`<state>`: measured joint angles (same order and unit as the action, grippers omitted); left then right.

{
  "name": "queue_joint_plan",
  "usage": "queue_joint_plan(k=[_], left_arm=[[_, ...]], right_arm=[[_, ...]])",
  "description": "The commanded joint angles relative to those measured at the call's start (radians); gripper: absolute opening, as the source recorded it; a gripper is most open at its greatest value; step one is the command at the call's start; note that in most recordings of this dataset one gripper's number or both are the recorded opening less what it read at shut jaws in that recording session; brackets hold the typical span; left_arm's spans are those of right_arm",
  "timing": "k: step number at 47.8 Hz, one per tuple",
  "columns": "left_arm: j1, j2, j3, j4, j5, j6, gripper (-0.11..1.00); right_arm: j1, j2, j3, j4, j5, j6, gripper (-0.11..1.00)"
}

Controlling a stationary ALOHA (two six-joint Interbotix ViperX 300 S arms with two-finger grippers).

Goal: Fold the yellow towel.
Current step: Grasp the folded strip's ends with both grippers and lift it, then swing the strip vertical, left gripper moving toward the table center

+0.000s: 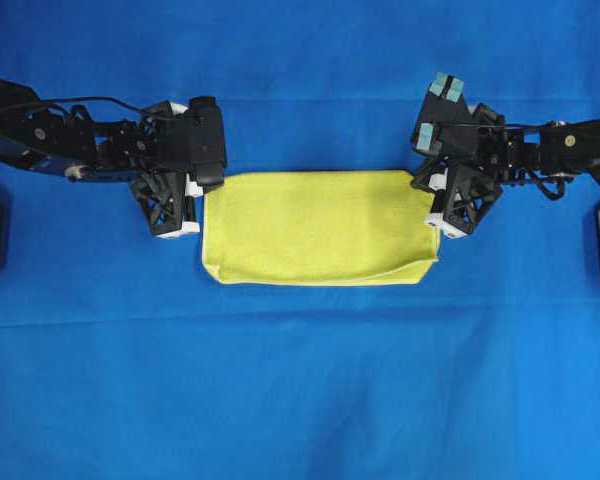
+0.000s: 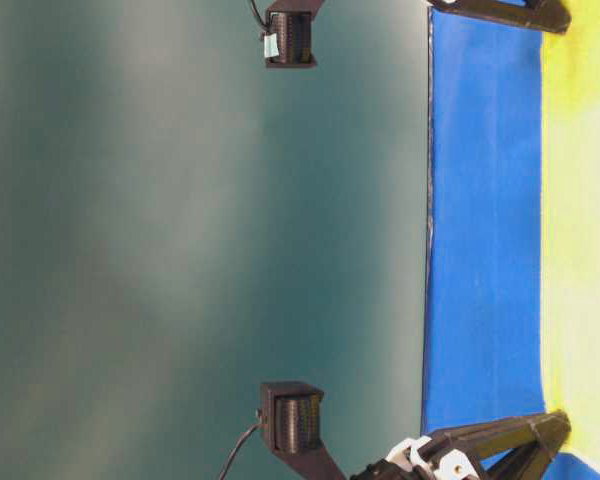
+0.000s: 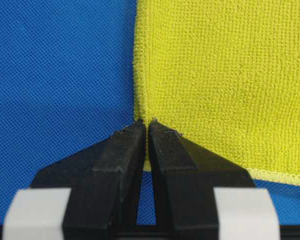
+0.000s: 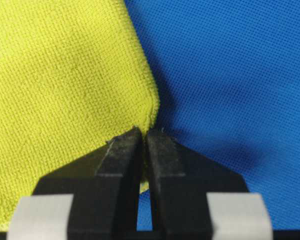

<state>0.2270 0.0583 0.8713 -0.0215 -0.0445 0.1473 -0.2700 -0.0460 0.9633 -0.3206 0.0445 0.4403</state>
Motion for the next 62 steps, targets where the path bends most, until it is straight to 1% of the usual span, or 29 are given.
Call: queue_joint_plan(k=[1, 9, 14, 18, 29, 34, 38, 41, 46, 53, 56, 62], left_arm=[[0.002, -0.011, -0.017, -0.002, 0.006, -0.002, 0.02], [0.0, -0.02, -0.031, -0.002, 0.035, -0.006, 0.02], [-0.005, -0.054, -0.055, -0.002, 0.094, -0.014, 0.02], [-0.009, -0.098, -0.078, -0.002, 0.152, -0.025, 0.02], [-0.011, -0.245, -0.147, -0.002, 0.307, -0.032, 0.02], [-0.012, -0.296, -0.166, -0.002, 0.341, -0.031, 0.02], [-0.015, -0.333, -0.173, -0.002, 0.356, -0.029, 0.02], [-0.017, -0.362, -0.175, -0.002, 0.36, -0.023, 0.02], [-0.017, -0.38, -0.17, -0.002, 0.351, -0.023, 0.02], [-0.035, -0.377, -0.172, -0.002, 0.347, -0.032, 0.02], [-0.057, -0.377, -0.17, -0.002, 0.337, -0.034, 0.02], [-0.129, -0.376, -0.167, -0.003, 0.299, -0.037, 0.02]], right_arm=[[-0.002, -0.029, -0.002, -0.002, -0.005, -0.002, 0.02], [-0.002, -0.067, -0.002, -0.002, 0.005, 0.011, 0.02], [-0.002, -0.117, -0.003, 0.003, 0.034, 0.014, 0.02], [-0.002, -0.167, -0.011, 0.003, 0.078, 0.014, 0.02], [0.006, -0.359, -0.061, 0.003, 0.278, 0.014, 0.02], [0.023, -0.436, -0.083, 0.003, 0.339, 0.012, 0.02], [0.041, -0.497, -0.094, 0.003, 0.37, 0.014, 0.02], [0.048, -0.526, -0.094, 0.003, 0.371, 0.014, 0.02], [0.049, -0.541, -0.086, 0.002, 0.37, 0.014, 0.02], [0.044, -0.512, -0.092, -0.002, 0.37, 0.015, 0.02], [0.032, -0.495, -0.098, -0.005, 0.368, 0.014, 0.02], [-0.031, -0.457, -0.12, -0.034, 0.356, 0.014, 0.02]])
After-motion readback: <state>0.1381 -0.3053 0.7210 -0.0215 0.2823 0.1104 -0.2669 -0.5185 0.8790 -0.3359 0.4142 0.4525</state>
